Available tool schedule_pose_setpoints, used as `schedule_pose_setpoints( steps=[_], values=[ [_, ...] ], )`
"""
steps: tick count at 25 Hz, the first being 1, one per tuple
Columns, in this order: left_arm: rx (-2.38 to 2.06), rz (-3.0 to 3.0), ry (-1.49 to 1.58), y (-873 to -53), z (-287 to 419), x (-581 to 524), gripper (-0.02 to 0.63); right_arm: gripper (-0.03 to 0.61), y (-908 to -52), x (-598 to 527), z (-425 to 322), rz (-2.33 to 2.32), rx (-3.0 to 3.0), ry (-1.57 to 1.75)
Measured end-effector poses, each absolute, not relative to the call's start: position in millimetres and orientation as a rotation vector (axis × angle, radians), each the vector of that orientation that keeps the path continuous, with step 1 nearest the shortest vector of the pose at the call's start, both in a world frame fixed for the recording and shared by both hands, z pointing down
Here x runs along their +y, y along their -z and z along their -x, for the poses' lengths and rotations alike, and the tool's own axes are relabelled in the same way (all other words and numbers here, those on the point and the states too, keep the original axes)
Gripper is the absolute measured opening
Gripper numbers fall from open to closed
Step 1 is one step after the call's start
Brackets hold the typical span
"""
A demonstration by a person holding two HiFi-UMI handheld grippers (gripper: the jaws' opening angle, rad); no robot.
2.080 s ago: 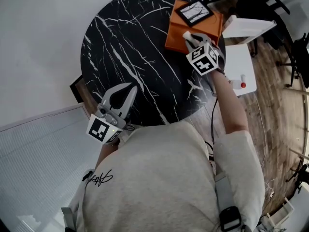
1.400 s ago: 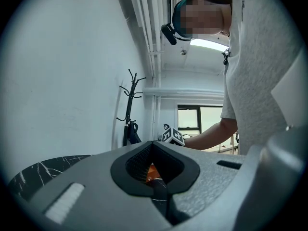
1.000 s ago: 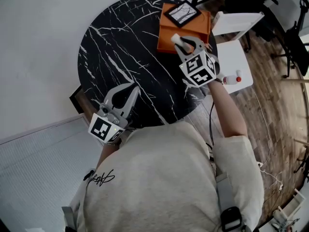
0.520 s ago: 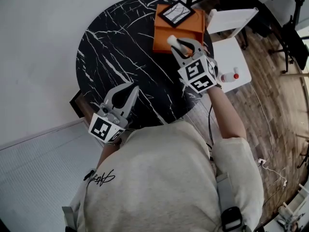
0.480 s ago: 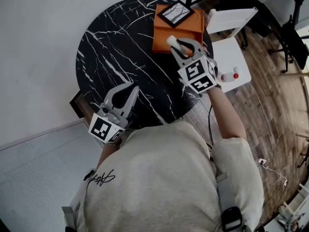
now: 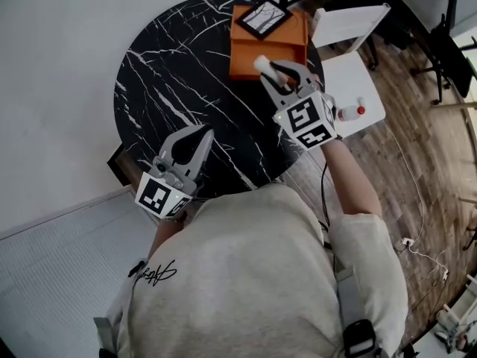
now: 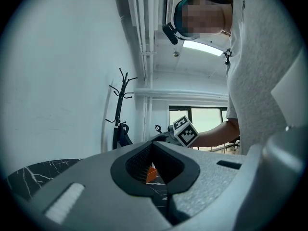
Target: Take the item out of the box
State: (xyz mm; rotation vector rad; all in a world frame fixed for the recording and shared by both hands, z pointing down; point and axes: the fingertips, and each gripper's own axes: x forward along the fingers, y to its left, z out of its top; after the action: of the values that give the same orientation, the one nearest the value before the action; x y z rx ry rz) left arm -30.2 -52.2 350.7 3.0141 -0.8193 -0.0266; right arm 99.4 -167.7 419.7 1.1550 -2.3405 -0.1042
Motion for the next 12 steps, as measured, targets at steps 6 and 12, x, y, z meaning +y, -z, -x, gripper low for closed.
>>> schedule_pose_setpoints(
  steps=[6, 12],
  values=[
    [-0.797, -3.021, 0.021, -351, 30, -51, 0.000, 0.112, -408, -157, -101, -1.191, -2.356, 0.115],
    [-0.766, -3.031, 0.023, -353, 28, -50, 0.000, 0.112, -401, -146, -102, -1.248, -2.371, 0.108]
  ],
)
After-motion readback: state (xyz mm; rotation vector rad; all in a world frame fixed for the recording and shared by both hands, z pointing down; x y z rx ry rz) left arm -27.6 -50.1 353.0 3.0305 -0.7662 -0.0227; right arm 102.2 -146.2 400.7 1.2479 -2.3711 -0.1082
